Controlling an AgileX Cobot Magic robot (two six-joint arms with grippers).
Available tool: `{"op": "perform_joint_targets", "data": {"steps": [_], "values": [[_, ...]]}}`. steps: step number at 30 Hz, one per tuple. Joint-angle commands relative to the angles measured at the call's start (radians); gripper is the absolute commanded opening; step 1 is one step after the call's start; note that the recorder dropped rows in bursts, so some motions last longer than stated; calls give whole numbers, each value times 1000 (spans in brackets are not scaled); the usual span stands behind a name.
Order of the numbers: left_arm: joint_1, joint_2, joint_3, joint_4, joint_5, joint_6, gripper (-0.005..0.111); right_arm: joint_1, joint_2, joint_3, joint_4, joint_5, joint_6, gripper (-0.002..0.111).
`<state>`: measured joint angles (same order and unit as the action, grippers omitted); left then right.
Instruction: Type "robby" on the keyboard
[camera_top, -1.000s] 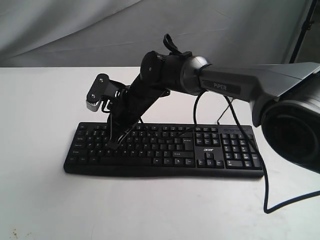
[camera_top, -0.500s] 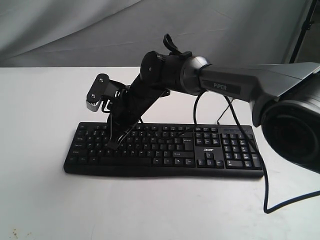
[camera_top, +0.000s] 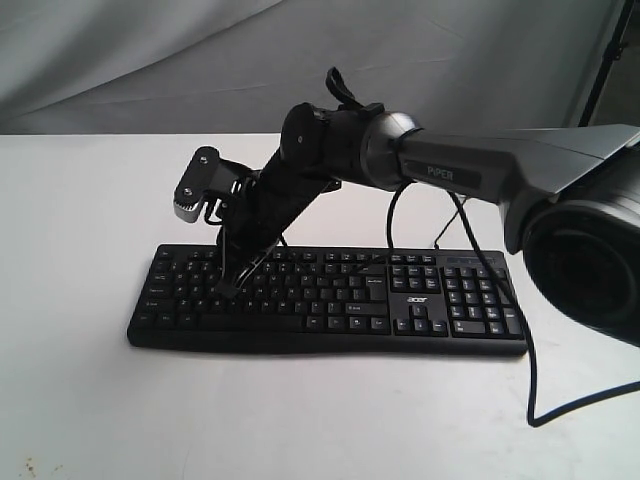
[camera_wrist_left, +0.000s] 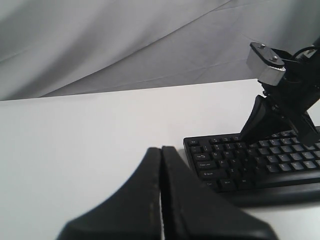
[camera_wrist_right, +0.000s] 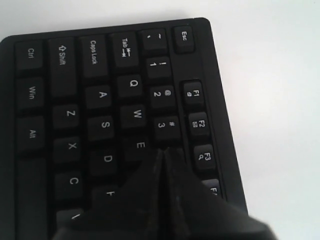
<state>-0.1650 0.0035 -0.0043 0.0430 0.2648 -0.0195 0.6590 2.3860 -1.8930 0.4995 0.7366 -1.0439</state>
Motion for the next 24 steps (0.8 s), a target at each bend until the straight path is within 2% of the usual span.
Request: {"op": "perform_joint_targets", "data": {"steps": [1, 9, 24], "values": [[-6, -3, 4, 5, -5, -3, 0, 4, -5, -5, -7, -18, 13, 0], [-6, -3, 4, 5, -5, -3, 0, 16, -5, -80, -53, 53, 81, 0], [-6, -3, 4, 5, -5, -3, 0, 20, 27, -80, -90, 89, 108, 0]]}}
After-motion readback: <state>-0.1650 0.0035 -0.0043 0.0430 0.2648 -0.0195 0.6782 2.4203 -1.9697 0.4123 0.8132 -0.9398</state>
